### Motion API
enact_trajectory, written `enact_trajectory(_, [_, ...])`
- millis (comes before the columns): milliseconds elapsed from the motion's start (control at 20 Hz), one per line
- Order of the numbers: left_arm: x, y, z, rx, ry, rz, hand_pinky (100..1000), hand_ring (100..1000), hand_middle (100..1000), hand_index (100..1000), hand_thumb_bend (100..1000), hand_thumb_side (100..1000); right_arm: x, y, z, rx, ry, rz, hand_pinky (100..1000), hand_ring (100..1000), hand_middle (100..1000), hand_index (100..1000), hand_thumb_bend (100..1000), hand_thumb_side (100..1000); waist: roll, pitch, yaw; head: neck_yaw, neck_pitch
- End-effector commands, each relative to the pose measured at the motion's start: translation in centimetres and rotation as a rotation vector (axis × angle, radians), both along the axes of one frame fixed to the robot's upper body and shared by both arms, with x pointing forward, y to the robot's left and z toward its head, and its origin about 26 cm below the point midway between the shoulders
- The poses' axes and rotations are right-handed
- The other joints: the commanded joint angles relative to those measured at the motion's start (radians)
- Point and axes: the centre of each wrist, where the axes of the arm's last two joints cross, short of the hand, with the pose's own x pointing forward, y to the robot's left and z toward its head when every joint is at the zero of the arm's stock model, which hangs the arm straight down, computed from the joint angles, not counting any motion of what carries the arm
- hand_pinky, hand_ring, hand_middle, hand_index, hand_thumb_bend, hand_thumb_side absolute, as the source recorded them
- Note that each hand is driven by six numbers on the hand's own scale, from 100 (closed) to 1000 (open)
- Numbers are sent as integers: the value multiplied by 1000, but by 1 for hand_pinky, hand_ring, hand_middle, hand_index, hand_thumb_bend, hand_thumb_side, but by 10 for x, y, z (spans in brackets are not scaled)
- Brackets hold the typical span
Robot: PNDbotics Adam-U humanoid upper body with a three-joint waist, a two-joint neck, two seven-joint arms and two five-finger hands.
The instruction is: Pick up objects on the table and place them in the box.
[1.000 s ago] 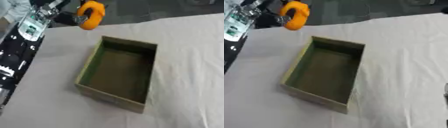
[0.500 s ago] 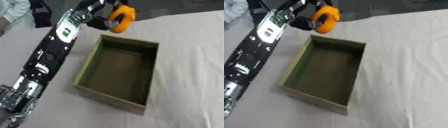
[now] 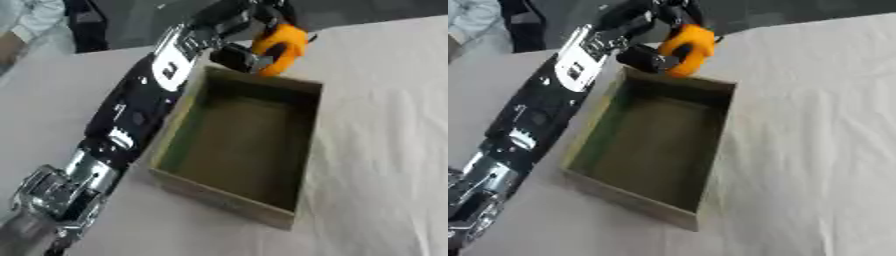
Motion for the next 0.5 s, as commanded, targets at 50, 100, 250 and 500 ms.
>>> enact_trajectory(50, [-2,-1,6,147,-43,-55,801,724,652,343,100,168,-5,1,8,8,-34,16,606,841,582,783,130,620,-8,-19,0,-1,-5])
enact_trajectory(100, [-1,-2,2,156,-36,-50,801,725,653,344,100,168,-5,1,8,9,-34,15,606,841,582,783,128,620,-8,-19,0,-1,-6])
enact_trajectory(250, [0,-4,-8,191,-18,-38,799,729,654,346,100,166,-5,1,8,9,-33,12,606,841,582,784,130,620,-9,-20,2,-6,-7])
enact_trajectory(500, [2,-5,-31,268,24,-9,799,735,659,354,100,165,-4,-2,6,8,-25,1,605,841,581,783,128,619,-8,-23,11,-17,-4])
